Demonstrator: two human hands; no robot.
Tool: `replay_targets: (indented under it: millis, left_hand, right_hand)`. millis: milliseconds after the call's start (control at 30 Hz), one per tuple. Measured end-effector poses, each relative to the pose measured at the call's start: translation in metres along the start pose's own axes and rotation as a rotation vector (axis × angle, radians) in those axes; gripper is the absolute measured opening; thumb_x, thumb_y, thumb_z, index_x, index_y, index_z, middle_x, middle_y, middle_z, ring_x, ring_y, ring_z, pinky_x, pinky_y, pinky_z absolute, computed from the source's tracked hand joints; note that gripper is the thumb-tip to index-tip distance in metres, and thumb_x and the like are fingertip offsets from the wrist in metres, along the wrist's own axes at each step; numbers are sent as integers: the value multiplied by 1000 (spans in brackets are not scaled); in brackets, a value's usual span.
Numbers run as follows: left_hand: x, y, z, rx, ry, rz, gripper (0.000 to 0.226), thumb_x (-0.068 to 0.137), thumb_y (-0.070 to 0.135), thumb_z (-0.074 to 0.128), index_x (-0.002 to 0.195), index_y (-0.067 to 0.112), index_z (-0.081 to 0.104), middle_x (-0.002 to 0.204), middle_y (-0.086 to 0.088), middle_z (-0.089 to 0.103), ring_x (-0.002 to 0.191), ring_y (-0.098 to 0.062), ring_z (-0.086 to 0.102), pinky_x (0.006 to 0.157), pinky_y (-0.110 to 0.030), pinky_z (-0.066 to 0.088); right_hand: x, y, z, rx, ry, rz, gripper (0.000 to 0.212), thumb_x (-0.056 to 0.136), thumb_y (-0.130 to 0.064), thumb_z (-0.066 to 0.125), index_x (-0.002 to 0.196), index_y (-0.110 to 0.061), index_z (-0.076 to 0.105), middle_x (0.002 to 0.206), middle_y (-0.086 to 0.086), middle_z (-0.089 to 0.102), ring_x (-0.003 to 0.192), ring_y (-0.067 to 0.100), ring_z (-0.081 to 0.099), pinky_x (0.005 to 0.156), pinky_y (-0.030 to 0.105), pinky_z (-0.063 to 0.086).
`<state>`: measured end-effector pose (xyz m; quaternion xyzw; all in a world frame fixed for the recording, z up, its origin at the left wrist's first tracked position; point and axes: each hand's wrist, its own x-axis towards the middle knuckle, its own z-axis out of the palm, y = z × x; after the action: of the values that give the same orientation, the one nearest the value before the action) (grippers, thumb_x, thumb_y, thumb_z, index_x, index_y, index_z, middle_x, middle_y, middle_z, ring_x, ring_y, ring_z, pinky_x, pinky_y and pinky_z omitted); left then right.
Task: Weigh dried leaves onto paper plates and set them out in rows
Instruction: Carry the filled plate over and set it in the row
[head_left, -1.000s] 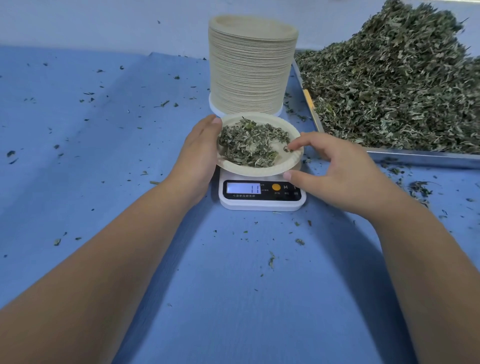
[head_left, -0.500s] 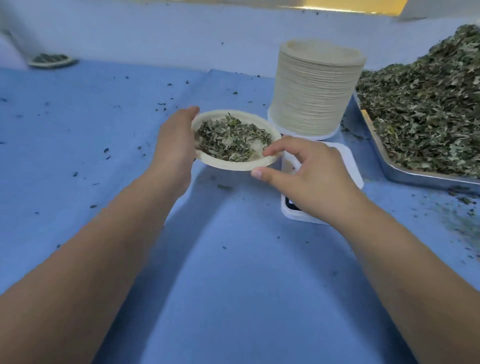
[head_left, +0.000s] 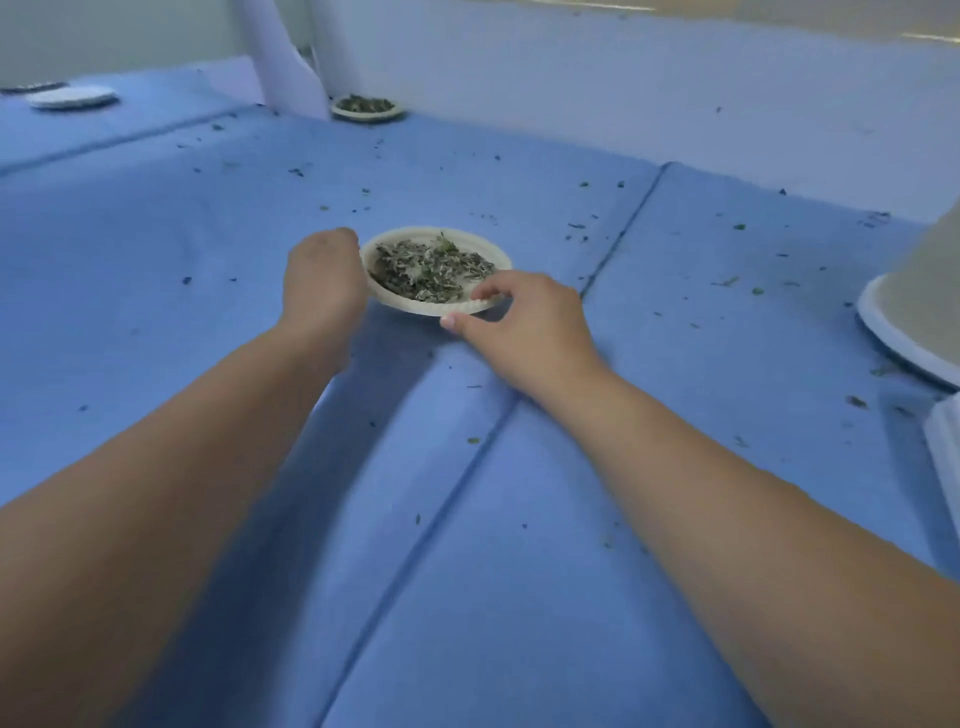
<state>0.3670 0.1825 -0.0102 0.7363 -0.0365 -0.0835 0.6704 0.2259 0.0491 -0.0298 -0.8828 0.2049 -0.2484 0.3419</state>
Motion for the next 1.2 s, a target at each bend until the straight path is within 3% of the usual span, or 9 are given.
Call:
replay_targets:
  millis: [67, 233, 300, 367, 433, 533, 700, 1200]
  left_hand:
    - [33, 3, -9, -90, 18, -78, 7, 74, 23, 43, 71, 27, 37, 93, -4, 41, 84, -30, 28, 75, -46, 28]
    - [132, 13, -8, -348, 106, -136, 15, 99, 21, 50, 84, 21, 53, 90, 0, 55, 78, -22, 49, 75, -30, 46]
    - [162, 15, -11, -512, 104, -151, 11, 102, 20, 50, 104, 16, 60, 106, -1, 60, 79, -16, 53, 74, -24, 49]
    - [185, 10, -16, -696, 105, -195, 28, 104, 22, 49, 128, 11, 59, 137, -5, 58, 112, -19, 61, 95, -28, 50]
    - [201, 1, -24, -841, 68, -237, 31, 106, 22, 46, 131, 6, 56, 148, -13, 52, 136, -29, 52, 107, -36, 47]
    - [205, 0, -29, -976, -38, -276, 34, 108, 21, 42, 133, 0, 53, 145, -21, 53, 135, -37, 54, 107, -42, 48]
    - [202, -2, -36, -1065, -107, -341, 40, 108, 24, 44, 132, -7, 55, 136, -26, 61, 127, -39, 61, 105, -45, 52]
    - [187, -2, -48, -1240, -110, -392, 40, 103, 22, 48, 125, -7, 63, 118, -26, 73, 113, -37, 72, 102, -47, 54]
  right_hand:
    - [40, -2, 30, -14, -19, -1, 38, 75, -53, 82, 103, -29, 73, 109, -9, 71, 104, 13, 61, 78, 24, 41]
    - [156, -4, 100, -29, -48, 3, 31, 76, -50, 81, 94, -29, 68, 96, -10, 64, 101, 17, 62, 77, 27, 44]
    - [210, -9, 130, -66, -67, -3, 31, 77, -52, 80, 93, -30, 65, 97, -8, 62, 105, 20, 61, 78, 28, 45]
    - [263, -14, 160, -99, -78, 9, 34, 78, -54, 78, 98, -29, 64, 110, -5, 66, 110, 22, 61, 83, 29, 46]
    - [311, -23, 187, -120, -92, 33, 41, 79, -55, 75, 107, -26, 65, 119, -3, 67, 115, 23, 60, 91, 32, 49]
    - [368, -40, 220, -137, -93, 60, 48, 81, -55, 72, 118, -24, 66, 126, 0, 67, 120, 24, 60, 99, 36, 50]
    - [428, -55, 257, -132, -75, 106, 47, 85, -51, 68, 123, -23, 64, 126, 2, 66, 117, 25, 62, 97, 34, 51]
    - [479, -64, 296, -215, -84, 51, 45, 89, -51, 63, 126, -26, 60, 128, -1, 63, 118, 24, 59, 96, 33, 48]
